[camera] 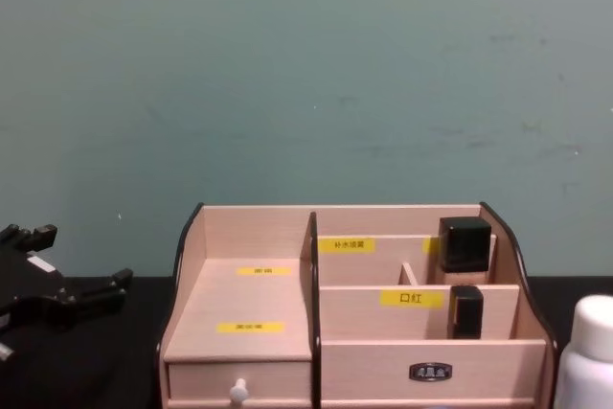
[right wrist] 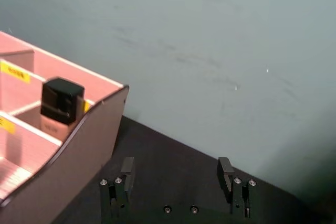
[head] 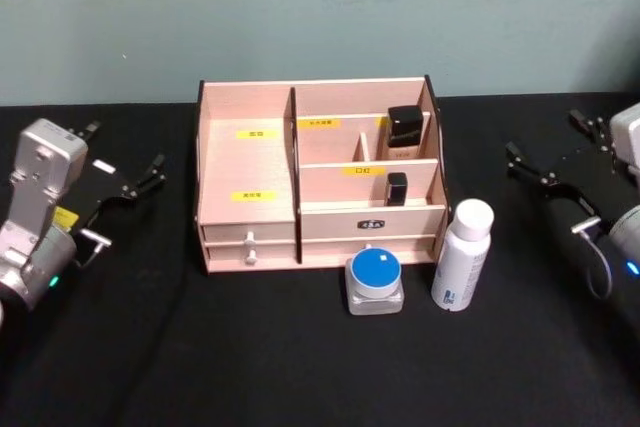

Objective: Pick up the facial cleanser and watermelon frost from the table and place them into the tiered storage box.

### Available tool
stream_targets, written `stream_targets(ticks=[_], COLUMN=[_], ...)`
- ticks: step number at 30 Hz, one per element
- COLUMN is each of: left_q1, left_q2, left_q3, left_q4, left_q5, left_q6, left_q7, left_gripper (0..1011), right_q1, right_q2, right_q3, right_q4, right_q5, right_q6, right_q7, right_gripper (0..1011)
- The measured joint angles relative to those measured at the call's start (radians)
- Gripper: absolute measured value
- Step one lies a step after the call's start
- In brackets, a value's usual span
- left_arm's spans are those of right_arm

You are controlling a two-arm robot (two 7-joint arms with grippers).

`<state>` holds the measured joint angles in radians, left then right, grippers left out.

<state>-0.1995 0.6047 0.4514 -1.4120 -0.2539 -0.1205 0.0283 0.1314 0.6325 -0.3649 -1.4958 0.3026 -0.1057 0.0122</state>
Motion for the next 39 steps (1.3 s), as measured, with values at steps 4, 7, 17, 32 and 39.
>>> stream_targets(ticks=[4,7,17,32,39], left_q1=[0.000,0.000,0.000,0.000,0.000], left_q2=[0.000,0.000,0.000,0.000,0.000], left_q3=[0.000,0.000,0.000,0.000,0.000], left_q4=[0.000,0.000,0.000,0.000,0.000], left_q5=[0.000,0.000,0.000,0.000,0.000], left_q6=[0.000,0.000,0.000,0.000,0.000], left_q7=[0.000,0.000,0.000,0.000,0.000], left_gripper=[1001,1001,1001,1001,1001], right_q1=[-0.044,-0.087,-0.261,-0.524,-0.572], right_q2=[0.022,0.039,0.107,0.156,0.154], right_q3=[0.031,0.059,0.152,0.264,0.269], right_q4=[-0.066,-0.124,-0.320,-0.501,-0.508], right_q5=[0.021,0.048,0.115,0.222,0.230], right_q6=[-0.002,-0.002,-0.017,-0.054,-0.054], right_q7=[0.014,0.030,0.074,0.156,0.184], right_gripper=[1000,1000,1000,1000,1000])
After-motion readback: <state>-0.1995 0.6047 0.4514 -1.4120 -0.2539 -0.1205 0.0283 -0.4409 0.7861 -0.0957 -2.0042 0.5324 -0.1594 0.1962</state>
